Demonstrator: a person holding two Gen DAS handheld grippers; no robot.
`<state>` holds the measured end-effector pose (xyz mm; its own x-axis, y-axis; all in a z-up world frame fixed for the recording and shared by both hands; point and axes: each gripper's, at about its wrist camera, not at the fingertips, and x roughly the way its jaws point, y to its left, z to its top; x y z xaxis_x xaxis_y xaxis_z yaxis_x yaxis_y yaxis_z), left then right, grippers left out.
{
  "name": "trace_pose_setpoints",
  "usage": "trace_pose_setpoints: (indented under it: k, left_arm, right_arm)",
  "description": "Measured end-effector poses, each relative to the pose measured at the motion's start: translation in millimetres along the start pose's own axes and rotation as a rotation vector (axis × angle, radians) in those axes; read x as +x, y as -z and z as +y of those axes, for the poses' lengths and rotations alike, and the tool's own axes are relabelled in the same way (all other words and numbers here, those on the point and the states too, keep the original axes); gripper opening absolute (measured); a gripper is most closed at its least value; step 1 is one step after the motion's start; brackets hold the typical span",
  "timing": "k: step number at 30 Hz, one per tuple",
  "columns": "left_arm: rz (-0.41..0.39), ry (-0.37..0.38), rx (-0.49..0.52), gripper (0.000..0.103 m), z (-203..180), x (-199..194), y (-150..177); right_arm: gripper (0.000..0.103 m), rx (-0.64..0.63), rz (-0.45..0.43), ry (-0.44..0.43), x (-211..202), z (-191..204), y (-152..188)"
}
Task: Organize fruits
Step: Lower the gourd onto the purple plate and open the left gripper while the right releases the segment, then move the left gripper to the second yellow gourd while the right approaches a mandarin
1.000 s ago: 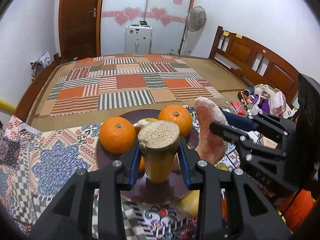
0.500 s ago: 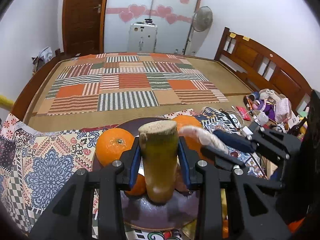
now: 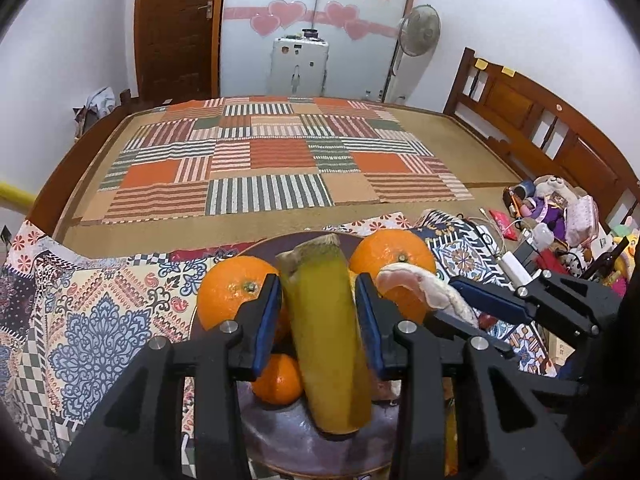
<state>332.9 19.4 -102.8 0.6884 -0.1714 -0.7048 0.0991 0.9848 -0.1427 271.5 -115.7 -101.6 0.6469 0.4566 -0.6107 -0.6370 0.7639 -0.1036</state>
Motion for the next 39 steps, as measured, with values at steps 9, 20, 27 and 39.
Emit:
trace_pose_setpoints:
  k: [9, 20, 27, 39]
  left_arm:
    - [-0.053, -0.031, 0.062, 0.044, -8.4, -39.3, 8.5]
    - [-0.030, -0.027, 0.111, 0.047, -23.0, -77.1, 46.0]
    - [0.034, -0.010, 0.120, 0.047, -26.3, -73.0, 77.8]
    - [0.097, 0.026, 0.120, 0.047, -28.9, -51.9, 94.6]
  right_arm:
    - [0.031, 0.056, -0.018, 0.006, -22.2, -4.3, 0.9]
    - [0.036, 0.107, -0.035, 0.032, -64.7, -7.3, 16.9]
    - [0.037, 0.127, 0.046, 0.088, -56.8, -20.1, 46.7]
    - [0.037, 0.130, 0.147, 0.067, -28.2, -23.4, 60.2]
